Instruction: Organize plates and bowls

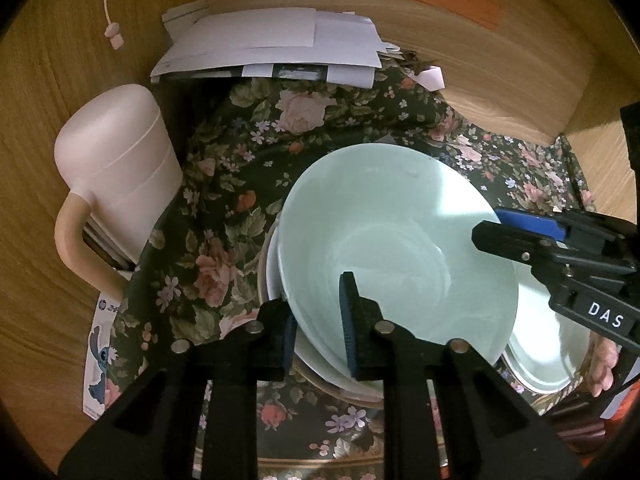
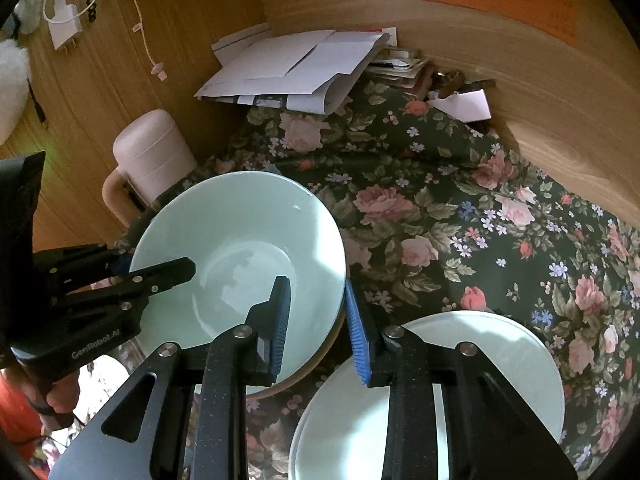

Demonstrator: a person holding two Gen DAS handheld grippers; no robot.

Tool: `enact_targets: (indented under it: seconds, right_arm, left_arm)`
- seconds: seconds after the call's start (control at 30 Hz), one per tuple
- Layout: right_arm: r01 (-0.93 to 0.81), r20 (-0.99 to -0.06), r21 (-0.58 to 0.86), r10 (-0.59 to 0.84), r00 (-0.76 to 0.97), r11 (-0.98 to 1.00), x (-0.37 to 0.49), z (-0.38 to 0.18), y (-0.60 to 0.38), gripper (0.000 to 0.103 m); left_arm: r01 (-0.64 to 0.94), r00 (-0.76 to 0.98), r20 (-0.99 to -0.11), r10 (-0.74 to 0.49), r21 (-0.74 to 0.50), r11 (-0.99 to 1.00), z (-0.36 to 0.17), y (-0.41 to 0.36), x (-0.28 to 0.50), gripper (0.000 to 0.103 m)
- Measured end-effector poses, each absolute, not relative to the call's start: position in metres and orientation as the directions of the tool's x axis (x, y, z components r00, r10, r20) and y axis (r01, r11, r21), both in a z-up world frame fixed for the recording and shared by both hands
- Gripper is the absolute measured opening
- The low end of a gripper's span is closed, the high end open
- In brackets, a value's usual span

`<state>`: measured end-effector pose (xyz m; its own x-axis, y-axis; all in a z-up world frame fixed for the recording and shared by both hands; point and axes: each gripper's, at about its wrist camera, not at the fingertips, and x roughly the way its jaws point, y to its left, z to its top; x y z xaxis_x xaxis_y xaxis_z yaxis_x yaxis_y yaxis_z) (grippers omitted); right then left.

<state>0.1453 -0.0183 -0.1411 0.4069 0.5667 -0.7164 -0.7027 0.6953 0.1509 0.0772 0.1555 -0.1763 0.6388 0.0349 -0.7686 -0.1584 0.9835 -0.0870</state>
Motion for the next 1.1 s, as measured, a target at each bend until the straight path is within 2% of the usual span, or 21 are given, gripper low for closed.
enact_targets:
  seconds: [0.1,0.23,0.3,0.8,0.93,1.1]
  right_arm:
    - [-0.705,-0.713,0.157,0.573,0.404,0.692,0.144,-0.14,-0.019,0.032]
    - [-0.704,-0.7,0.156,0.58,0.417,0.693,0.142,-0.137,-0.021,0.046]
    - [-0.703,-0.696,0.156,0.582,0.421,0.694,0.142,-0.135,-0.022,0.049]
    - [-0.693,-0.716,0.157,0.565,0.411,0.703,0.144,-0.14,-0.022,0.052]
    - [-0.692,-0.723,0.158,0.56,0.405,0.704,0.146,-0.142,-0.021,0.052]
    - [-0.695,-0.736,0.161,0.554,0.388,0.701,0.148,-0.149,-0.018,0.052]
  left_arm:
    - [-0.159,0.63,-0.776,0.034,-0.086,0.984,-0.175,0.155,0.08,0.02]
    - [-0.162,0.617,-0.786,0.024,-0.098,0.982,-0.173,0.158,0.084,0.021]
    - [-0.162,0.616,-0.787,0.012,-0.112,0.98,-0.171,0.16,0.085,0.021]
    - [-0.165,0.626,-0.776,-0.072,-0.222,0.961,-0.161,0.174,0.072,0.023]
    - [-0.186,0.687,-0.726,0.003,-0.172,0.967,-0.145,0.178,0.055,0.049]
    - [-0.213,0.681,-0.732,0.023,-0.167,0.963,-0.151,0.19,0.05,0.051]
